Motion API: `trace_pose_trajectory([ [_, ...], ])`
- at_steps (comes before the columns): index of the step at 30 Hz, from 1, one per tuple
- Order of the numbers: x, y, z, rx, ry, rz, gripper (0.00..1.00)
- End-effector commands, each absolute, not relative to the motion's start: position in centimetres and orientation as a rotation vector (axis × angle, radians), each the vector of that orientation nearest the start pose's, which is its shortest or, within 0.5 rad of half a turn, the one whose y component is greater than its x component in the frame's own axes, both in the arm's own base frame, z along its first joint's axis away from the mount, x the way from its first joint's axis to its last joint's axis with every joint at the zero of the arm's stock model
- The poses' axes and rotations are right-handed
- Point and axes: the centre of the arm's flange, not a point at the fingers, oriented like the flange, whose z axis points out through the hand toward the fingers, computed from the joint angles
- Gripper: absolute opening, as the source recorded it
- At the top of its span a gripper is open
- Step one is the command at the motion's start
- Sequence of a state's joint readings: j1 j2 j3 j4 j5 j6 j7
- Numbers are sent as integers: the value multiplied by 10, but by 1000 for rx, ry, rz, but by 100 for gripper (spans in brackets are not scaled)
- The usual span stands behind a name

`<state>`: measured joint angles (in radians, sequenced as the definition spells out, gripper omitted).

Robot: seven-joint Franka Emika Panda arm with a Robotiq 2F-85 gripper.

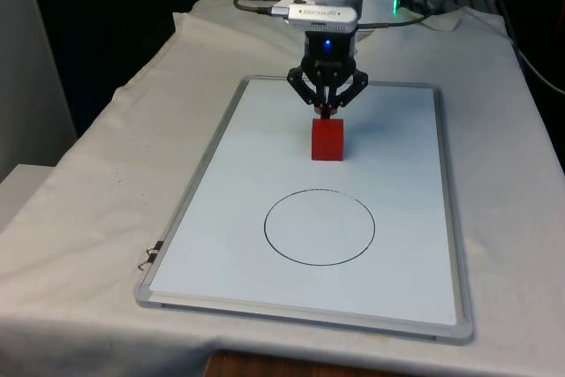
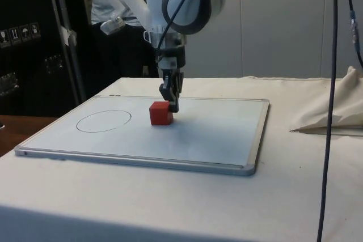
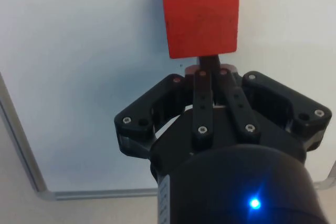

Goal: Push the cube into the marked area.

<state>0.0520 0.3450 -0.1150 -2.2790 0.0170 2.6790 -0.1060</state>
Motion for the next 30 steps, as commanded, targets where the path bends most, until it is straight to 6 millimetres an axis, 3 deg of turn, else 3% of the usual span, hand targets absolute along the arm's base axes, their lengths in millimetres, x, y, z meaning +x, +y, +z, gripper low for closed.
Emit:
trace_pose_trajectory([
  [1, 541, -36, 210, -3176, -60, -93, 0],
  [7, 562, -34, 210, -3170, -84, -124, 0],
  [17, 571, -27, 207, -3174, -96, -136, 0],
  [30, 600, -21, 195, -3130, -68, -148, 0],
])
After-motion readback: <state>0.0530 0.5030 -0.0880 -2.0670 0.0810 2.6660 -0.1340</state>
